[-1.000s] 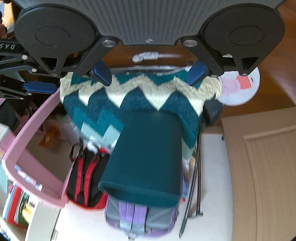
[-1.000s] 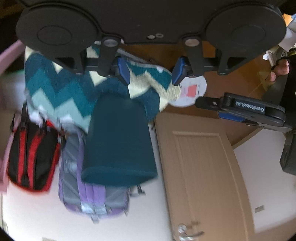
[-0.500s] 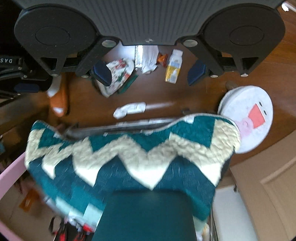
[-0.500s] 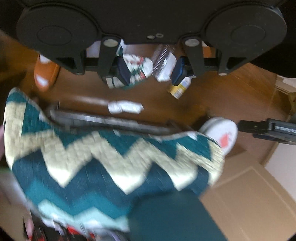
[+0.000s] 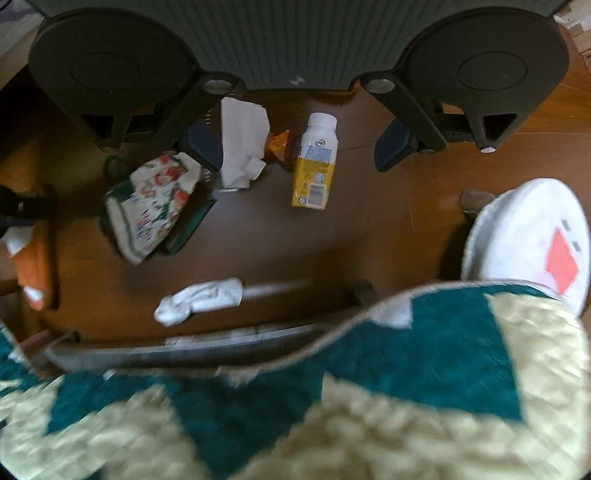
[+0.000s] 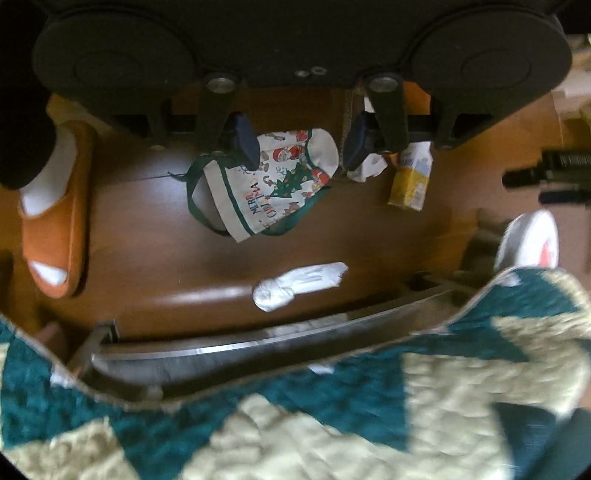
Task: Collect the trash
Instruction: 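Grasp the yellow juice carton with the left tool while right grasps the Christmas tote bag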
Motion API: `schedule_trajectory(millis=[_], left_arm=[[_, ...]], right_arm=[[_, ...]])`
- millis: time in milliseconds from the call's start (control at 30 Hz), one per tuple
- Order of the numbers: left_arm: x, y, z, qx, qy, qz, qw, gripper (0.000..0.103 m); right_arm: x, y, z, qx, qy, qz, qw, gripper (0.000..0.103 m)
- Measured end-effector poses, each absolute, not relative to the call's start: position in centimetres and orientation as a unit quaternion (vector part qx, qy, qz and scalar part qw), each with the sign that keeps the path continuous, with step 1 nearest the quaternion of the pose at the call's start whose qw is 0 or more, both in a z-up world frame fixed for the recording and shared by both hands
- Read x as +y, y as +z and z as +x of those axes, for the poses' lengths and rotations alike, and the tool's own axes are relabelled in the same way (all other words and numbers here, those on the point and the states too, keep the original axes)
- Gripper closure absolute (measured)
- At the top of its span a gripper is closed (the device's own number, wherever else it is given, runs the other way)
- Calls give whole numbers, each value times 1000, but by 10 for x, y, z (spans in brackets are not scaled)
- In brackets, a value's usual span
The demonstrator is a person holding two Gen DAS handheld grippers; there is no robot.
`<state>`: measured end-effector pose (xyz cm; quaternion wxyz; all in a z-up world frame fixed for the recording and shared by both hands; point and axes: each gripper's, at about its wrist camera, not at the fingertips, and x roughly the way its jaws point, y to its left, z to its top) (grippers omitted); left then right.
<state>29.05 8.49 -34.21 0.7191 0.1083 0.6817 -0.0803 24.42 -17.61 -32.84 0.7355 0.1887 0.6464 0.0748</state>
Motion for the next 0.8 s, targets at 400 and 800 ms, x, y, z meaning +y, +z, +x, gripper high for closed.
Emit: schedule_trajectory(millis=[400,800], left_arm=[[135,-475,307,735,-41,39,676,14],[141,-548,301,741,-40,65,667,13]], right_arm=[[-122,-448,291,719,-2,238,653,53],[-87,-506,307,756,-48,202,620,53]])
